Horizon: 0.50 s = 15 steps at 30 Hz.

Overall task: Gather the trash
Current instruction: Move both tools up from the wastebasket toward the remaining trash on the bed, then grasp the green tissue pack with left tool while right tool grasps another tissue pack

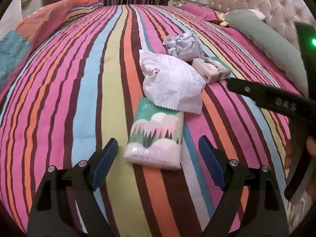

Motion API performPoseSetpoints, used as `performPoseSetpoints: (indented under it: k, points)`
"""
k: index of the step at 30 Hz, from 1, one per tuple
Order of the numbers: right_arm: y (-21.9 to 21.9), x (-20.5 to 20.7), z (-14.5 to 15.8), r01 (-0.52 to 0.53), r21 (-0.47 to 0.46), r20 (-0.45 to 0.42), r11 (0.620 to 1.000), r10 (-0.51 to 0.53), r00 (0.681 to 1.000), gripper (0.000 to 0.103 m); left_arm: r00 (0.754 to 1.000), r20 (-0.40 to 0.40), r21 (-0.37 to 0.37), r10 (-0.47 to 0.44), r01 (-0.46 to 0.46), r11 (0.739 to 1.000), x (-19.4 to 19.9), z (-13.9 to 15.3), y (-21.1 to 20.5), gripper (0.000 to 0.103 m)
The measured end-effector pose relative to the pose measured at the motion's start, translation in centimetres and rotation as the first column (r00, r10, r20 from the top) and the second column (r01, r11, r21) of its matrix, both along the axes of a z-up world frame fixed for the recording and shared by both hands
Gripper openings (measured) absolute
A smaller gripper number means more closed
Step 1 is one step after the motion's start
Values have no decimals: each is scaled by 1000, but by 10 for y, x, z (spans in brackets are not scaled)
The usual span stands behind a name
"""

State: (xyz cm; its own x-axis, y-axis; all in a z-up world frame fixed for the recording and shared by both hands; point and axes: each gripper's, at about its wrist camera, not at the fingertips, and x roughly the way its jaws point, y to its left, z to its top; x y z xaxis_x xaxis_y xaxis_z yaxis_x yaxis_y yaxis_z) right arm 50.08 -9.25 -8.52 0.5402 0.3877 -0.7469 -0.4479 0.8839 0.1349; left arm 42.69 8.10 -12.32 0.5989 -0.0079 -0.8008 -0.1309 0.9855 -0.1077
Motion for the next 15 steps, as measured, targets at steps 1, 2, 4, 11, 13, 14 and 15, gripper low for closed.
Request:
performPoseSetpoints:
  k: [1, 2, 4, 11, 13, 14, 15]
  points:
    - [5, 5, 0, -11, -7, 3, 1000, 11, 1000, 84, 1000, -1, 1, -2, 2, 1000, 2, -1, 1, 82]
    - [8, 9, -1, -16, -15, 6, 1000, 16, 1000, 84, 1000, -2, 3, -1, 1, 1000, 4, -2, 1, 82]
    - [16, 19, -3, -28, -24, 7, 999, 28, 1000, 91, 1000, -3, 11, -5, 5, 1000, 7, -4, 2, 82]
    - [29, 46, -14, -31, -57, 3, 998, 31, 1000, 91, 1000, 6, 35, -18, 18, 999, 14, -7, 5, 82]
    - [29, 51, -18, -26, -66, -7, 997, 26, 1000, 91, 1000, 10, 28, -17, 16, 999, 15, -7, 7, 82]
    - [29, 54, -19, -25, -69, -14, 997, 24, 1000, 91, 1000, 12, 23, -15, 15, 1000, 15, -7, 7, 81]
    - [29, 56, -22, -25, -74, -20, 997, 24, 1000, 91, 1000, 16, 18, -11, 11, 1000, 16, -7, 8, 80]
